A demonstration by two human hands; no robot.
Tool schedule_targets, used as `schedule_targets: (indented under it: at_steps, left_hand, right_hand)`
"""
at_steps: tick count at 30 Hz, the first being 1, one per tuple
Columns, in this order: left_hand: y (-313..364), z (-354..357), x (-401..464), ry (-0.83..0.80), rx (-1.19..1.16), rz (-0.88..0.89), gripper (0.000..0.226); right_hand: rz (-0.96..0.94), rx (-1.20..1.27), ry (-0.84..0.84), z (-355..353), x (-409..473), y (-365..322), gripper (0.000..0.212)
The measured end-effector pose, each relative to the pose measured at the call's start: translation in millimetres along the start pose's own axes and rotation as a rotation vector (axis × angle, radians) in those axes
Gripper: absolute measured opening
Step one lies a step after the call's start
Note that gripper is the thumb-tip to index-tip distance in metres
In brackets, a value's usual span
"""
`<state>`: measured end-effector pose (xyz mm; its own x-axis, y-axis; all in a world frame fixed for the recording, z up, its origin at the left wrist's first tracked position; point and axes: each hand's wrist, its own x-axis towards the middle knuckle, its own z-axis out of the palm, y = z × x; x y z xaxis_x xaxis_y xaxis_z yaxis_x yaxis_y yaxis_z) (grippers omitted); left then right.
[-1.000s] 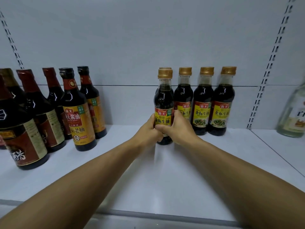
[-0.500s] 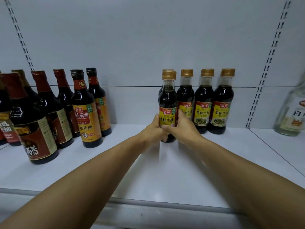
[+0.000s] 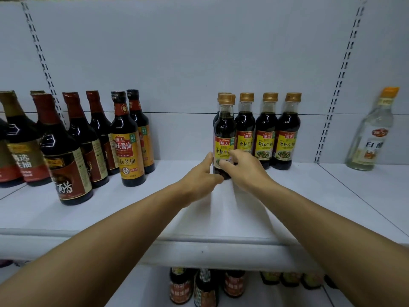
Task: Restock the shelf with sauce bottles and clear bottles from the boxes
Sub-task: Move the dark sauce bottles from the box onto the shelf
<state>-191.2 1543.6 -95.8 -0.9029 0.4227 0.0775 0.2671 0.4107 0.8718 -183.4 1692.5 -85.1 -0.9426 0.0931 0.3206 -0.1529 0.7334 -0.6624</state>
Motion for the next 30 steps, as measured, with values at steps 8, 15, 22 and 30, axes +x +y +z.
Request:
schedule_targets:
  at_steps: [8, 15, 22, 30]
  left_hand:
    - [-12, -18, -72, 0.014, 0.110, 0.017, 0.072]
    - [-22, -33, -137, 0.013, 0.135, 0.060, 0.071]
    - [-25, -37, -206, 0.021, 0.154, 0.206, 0.058]
    - [-51, -28, -248, -0.002, 0.117, 0.207, 0.045]
  right_hand:
    - [-0.052, -0.009, -0.021, 10, -65, -35, 0.047]
    - [-0.089, 0.027, -0.004, 22, -126, -67, 0.048]
    - [-0.186, 0.025, 0.037, 33, -181, -96, 0.033]
    - [-0.232, 0.010, -0.026, 64, -218, -89, 0.021]
